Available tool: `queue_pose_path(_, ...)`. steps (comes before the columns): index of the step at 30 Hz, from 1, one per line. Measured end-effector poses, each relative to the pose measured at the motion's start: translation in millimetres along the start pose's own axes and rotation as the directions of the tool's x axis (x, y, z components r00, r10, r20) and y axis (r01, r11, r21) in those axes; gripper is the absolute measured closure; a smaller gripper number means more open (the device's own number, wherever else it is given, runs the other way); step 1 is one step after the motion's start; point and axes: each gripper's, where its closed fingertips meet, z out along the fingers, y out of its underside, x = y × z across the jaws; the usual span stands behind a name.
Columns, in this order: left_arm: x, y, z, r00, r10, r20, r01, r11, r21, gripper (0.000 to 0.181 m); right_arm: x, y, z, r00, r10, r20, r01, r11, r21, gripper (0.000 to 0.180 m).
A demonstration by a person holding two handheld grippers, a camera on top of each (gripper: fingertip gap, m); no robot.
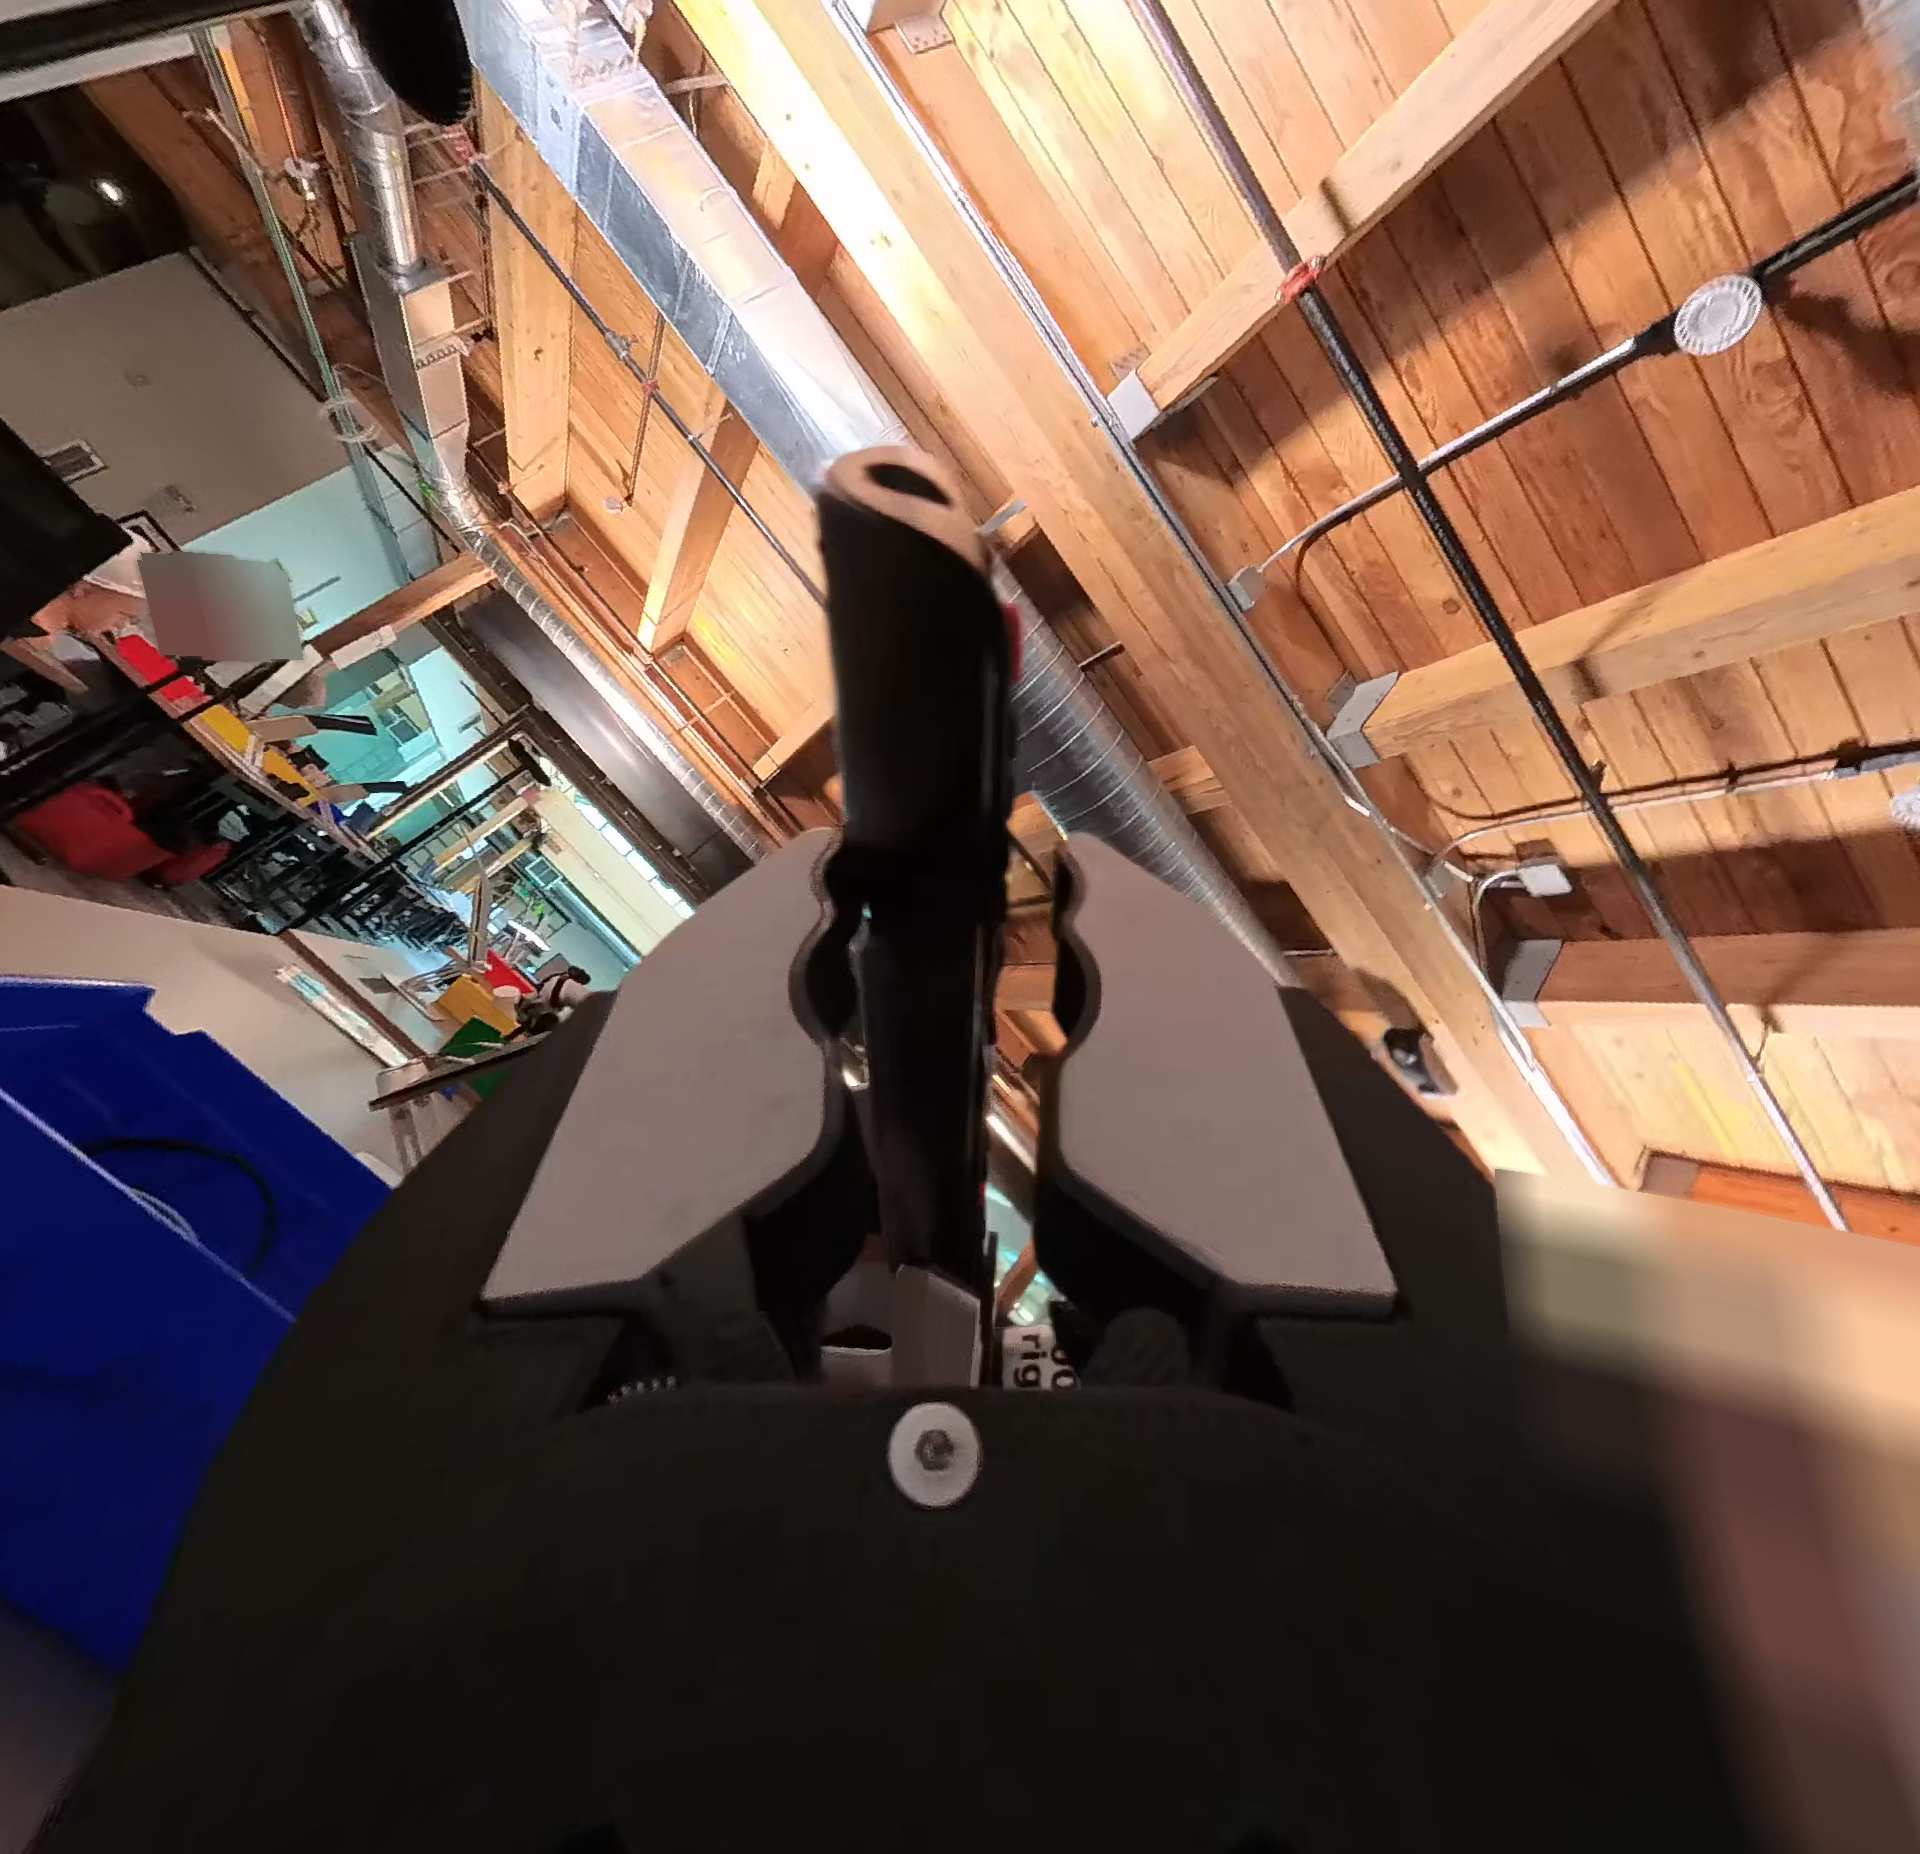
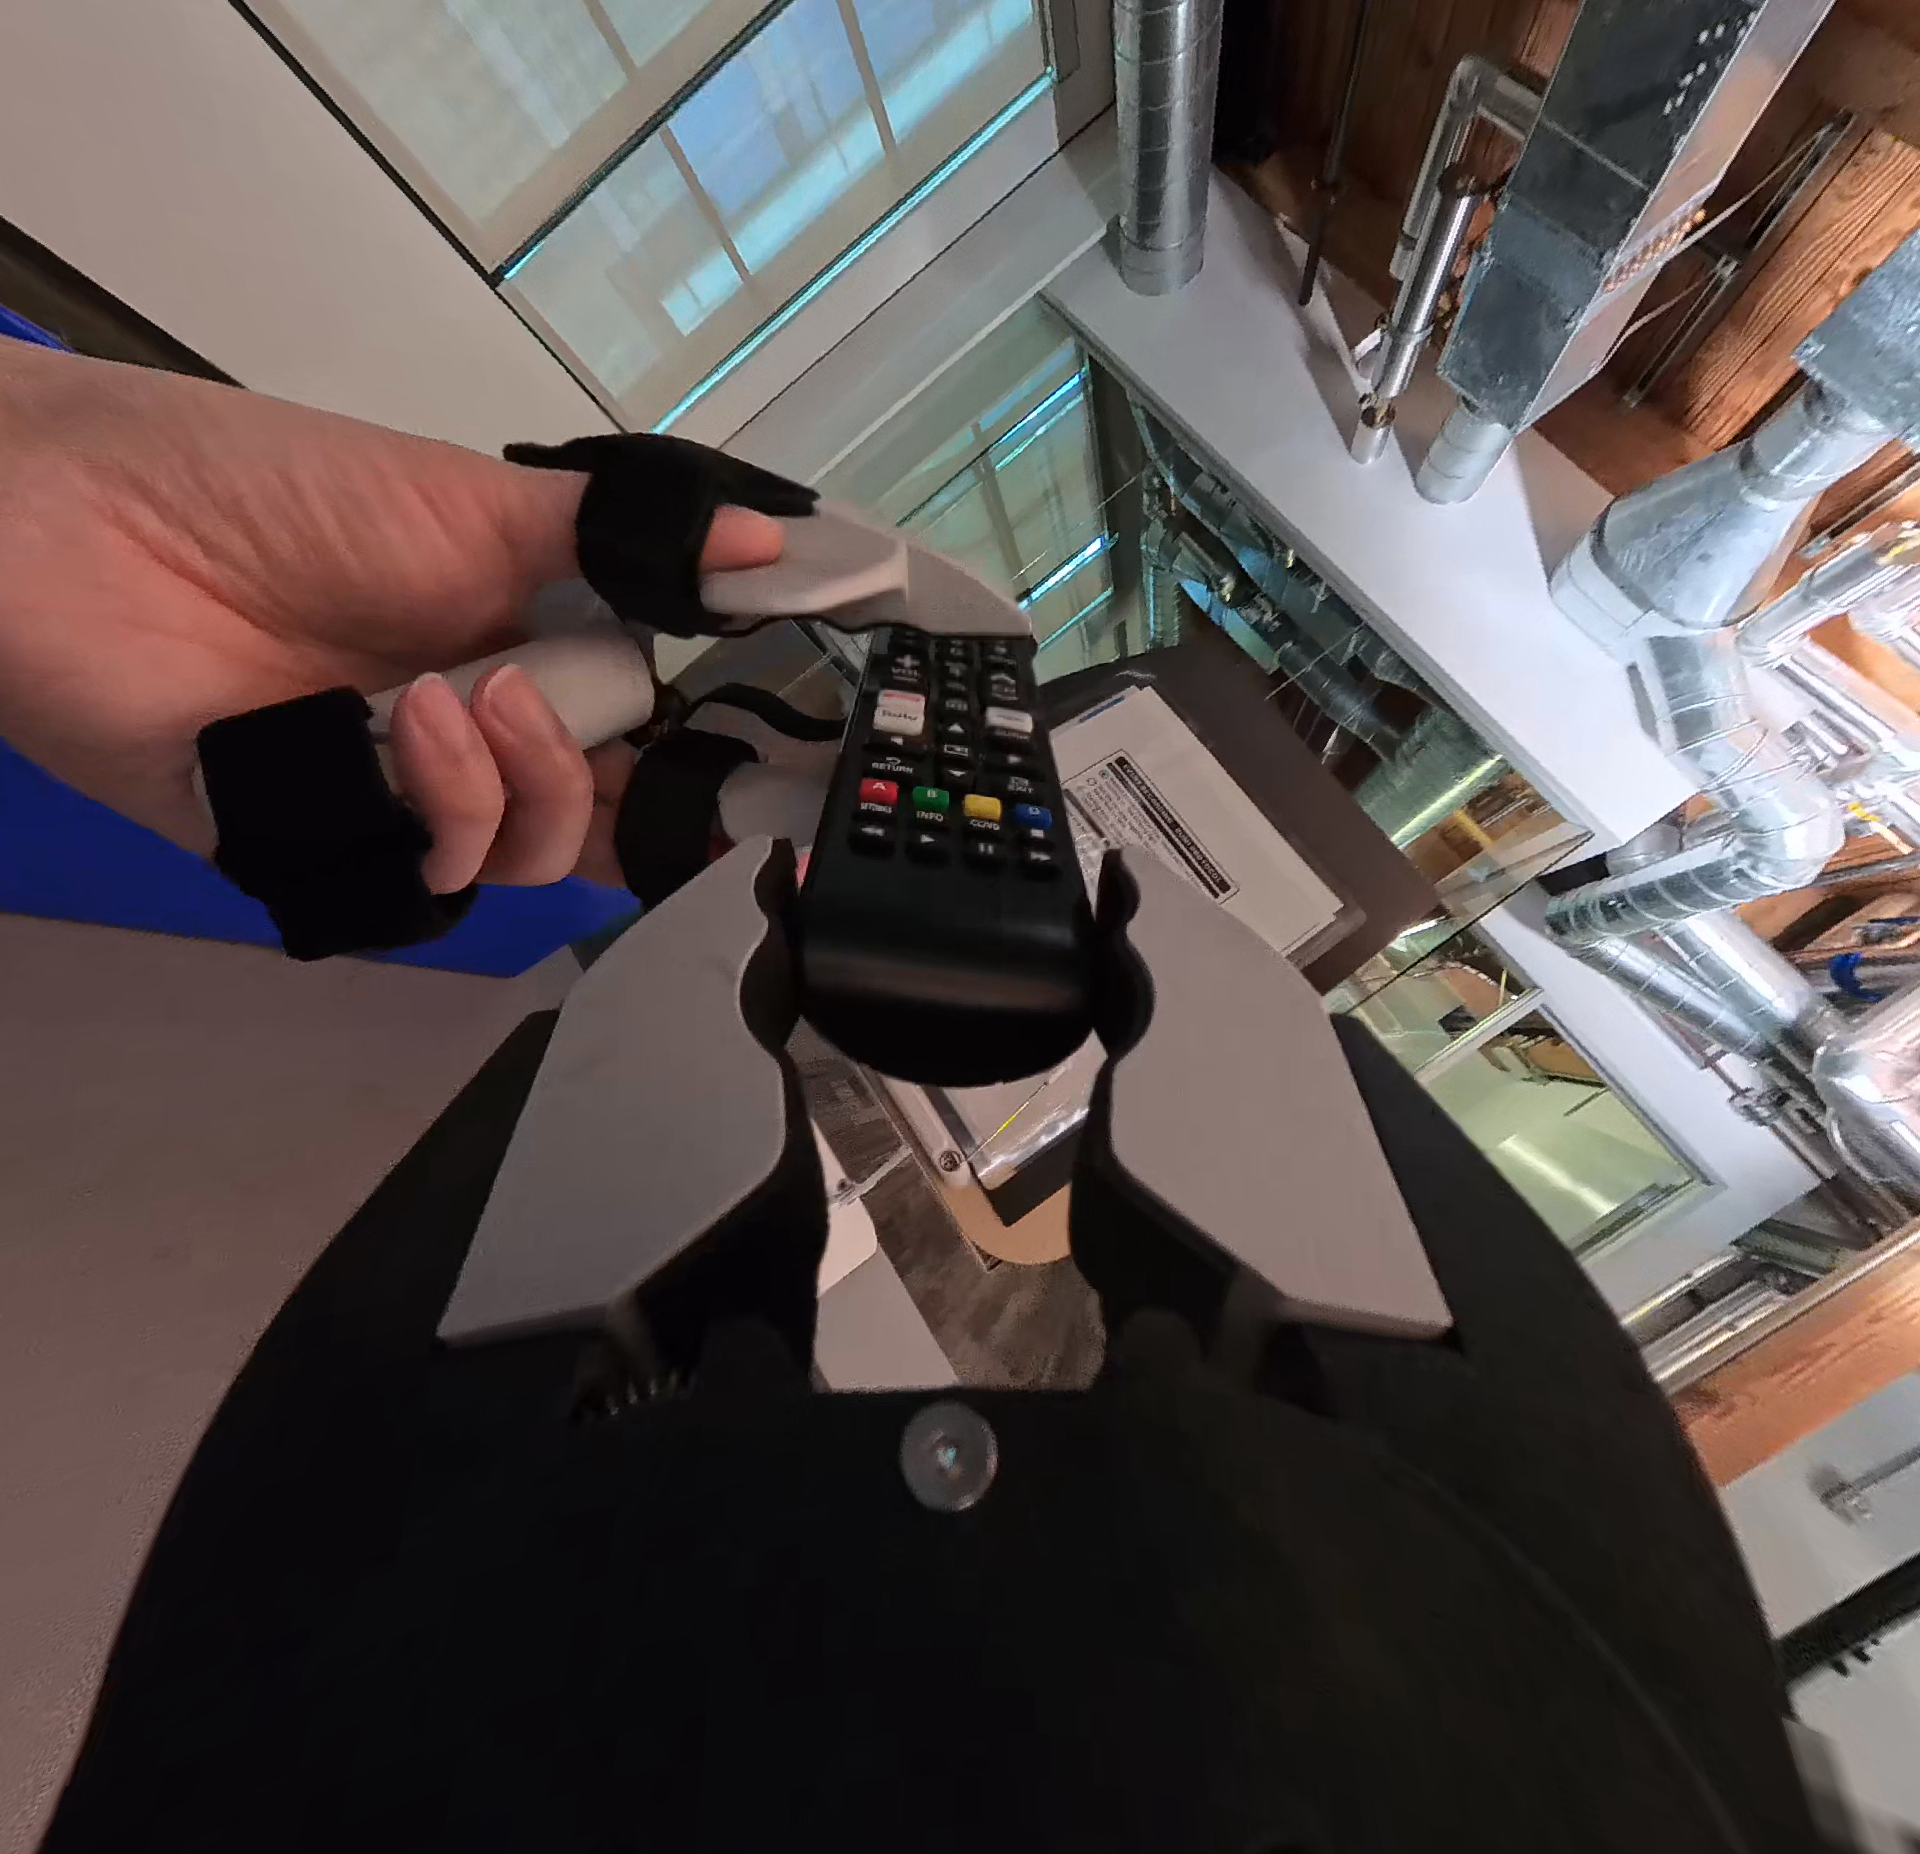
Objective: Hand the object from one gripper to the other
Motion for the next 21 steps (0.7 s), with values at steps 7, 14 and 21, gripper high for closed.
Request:
queue_pose_path(7, -9.7, 3.8, -2.6, 0.997, -0.040, 0.059, 0.040, 0.999, -0.006, 0.160, -2.5, -8.2, -3.2, 0.999, -0.047, -0.027, 0.050, 0.994, 0.095, 0.123)
queue_pose_path(14, -11.7, 9.2, -1.2, 0.992, -0.119, 0.028, 0.119, 0.993, -0.001, 0.160, 2.7, -10.2, -6.7, 0.999, -0.020, -0.037, 0.024, 0.992, 0.125, 0.122)
queue_pose_path(21, -11.3, 12.0, 0.0, 0.991, -0.135, 0.010, 0.135, 0.991, 0.000, 0.160, 1.2, -13.6, -8.1, 1.000, 0.023, -0.019, -0.020, 0.991, 0.133, 0.126)
